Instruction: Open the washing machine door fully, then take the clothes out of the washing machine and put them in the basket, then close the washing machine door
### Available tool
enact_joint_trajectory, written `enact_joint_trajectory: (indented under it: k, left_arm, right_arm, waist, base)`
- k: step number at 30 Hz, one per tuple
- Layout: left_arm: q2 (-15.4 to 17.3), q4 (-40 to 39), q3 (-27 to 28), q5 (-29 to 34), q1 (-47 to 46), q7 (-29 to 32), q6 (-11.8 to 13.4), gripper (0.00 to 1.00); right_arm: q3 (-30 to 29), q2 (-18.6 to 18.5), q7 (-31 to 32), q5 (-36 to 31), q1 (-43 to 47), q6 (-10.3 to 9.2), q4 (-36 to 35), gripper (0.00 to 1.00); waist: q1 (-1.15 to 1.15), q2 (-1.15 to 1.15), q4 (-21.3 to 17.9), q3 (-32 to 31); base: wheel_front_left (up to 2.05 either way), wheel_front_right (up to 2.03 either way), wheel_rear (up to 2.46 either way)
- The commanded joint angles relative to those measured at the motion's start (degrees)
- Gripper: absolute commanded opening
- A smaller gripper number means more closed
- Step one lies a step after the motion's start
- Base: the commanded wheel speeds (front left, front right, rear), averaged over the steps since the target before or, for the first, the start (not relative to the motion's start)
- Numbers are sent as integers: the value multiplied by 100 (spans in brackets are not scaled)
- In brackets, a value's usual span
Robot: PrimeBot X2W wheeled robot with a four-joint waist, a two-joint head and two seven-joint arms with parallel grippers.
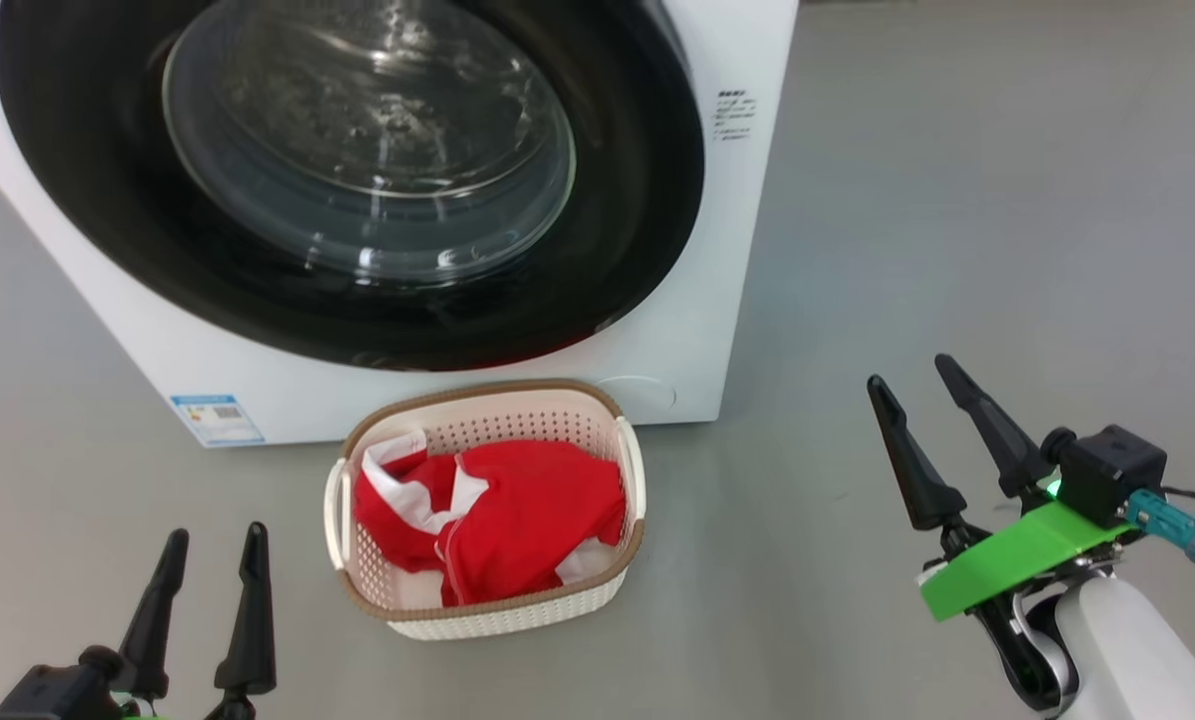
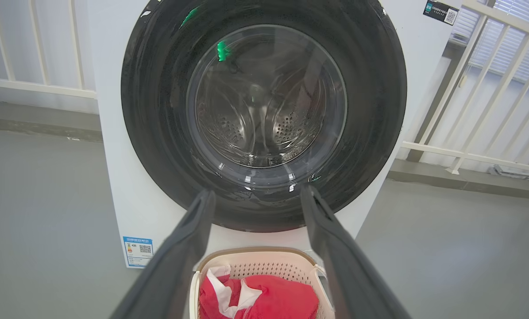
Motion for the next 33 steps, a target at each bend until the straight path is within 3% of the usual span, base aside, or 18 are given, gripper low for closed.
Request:
enact_joint_trajectory:
  k: [1,13,33]
  left_arm:
    - [119,-155,204,-40,-83,6,42,100]
    - [174,-279,130,-65,34,59,101,100]
    - [188,-290,59,-109,20,14,147,100]
  right_arm:
    - [68,-7,-25,-58,65,-14,-179,100]
    - [-284,184,-25,-205,482,-14,-306,100]
    - [-302,166,-25,-209,474,-14,-238,100]
  waist:
    - [0,0,-98,-103]
    - [0,0,-63,-240]
    - [0,0,-40,-256]
  base:
    - [0,0,0]
    - [0,0,0]
    - [0,0,0]
